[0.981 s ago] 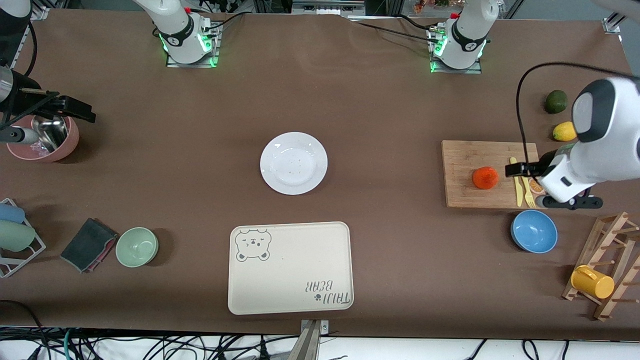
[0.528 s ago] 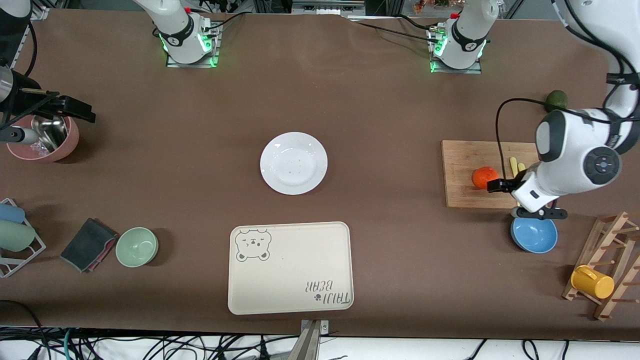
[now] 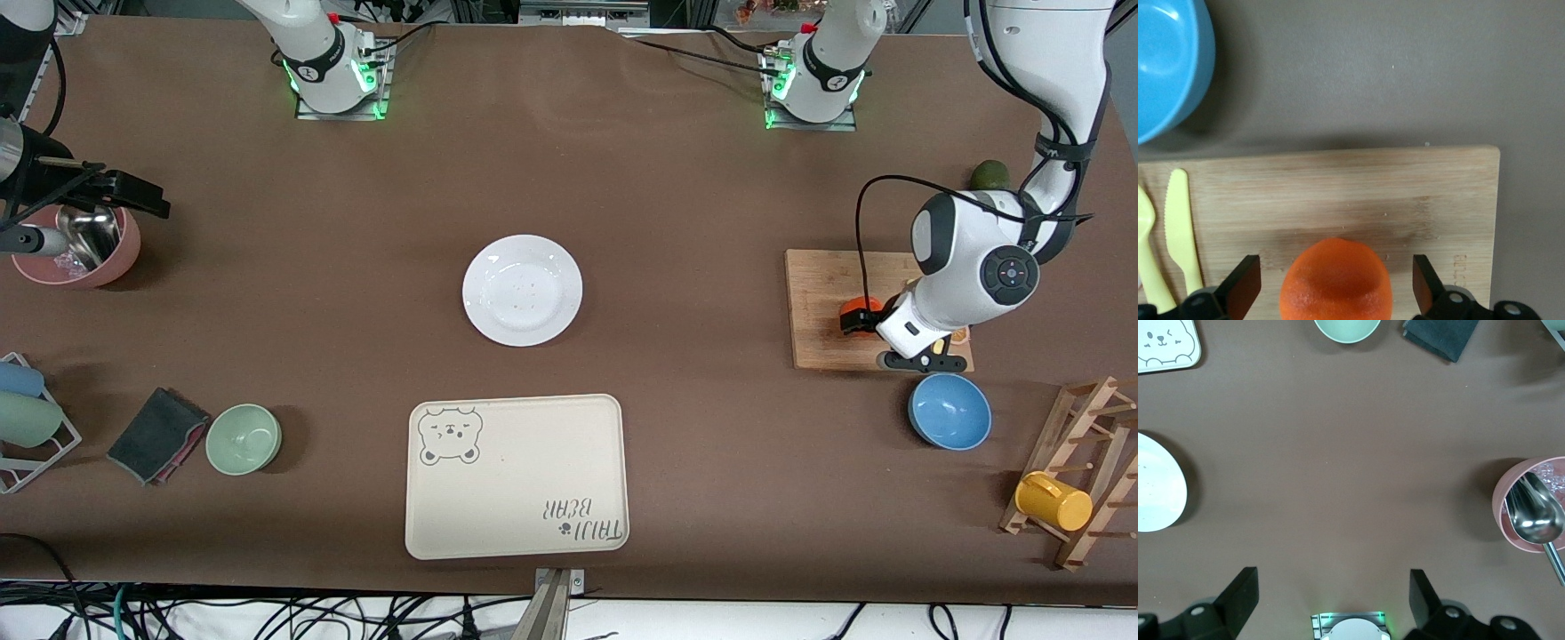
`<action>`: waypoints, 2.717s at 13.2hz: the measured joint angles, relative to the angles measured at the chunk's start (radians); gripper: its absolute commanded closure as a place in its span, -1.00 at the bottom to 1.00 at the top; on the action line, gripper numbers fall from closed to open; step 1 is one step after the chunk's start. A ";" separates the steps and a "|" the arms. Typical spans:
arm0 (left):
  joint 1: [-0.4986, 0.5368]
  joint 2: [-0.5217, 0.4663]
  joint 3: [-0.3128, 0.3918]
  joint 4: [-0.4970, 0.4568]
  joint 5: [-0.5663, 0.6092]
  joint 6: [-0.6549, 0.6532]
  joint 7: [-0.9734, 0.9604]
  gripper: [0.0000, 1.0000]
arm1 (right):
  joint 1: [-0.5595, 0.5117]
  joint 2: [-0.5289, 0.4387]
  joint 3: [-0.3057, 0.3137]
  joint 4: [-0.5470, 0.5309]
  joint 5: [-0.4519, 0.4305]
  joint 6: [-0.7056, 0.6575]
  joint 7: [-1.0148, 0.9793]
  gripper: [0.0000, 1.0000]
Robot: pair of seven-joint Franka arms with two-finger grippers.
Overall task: Place orange and plate with both arms
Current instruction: 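Close the left gripper around the orange and lift it, then carry the orange to the white plate while the right gripper reaches out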
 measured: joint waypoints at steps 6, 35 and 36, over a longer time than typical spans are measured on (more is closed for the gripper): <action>0.000 0.004 0.000 -0.051 0.000 0.000 0.002 -0.30 | 0.000 0.000 0.000 0.000 0.000 0.000 0.000 -1.00; -0.476 0.319 -0.279 0.618 -0.153 0.003 -1.195 0.42 | 0.001 0.144 0.004 -0.022 0.093 0.021 -0.097 -1.00; -0.504 0.339 -0.279 0.619 -0.153 0.032 -1.227 0.42 | -0.002 0.176 0.001 -0.035 0.139 0.051 -0.115 -1.00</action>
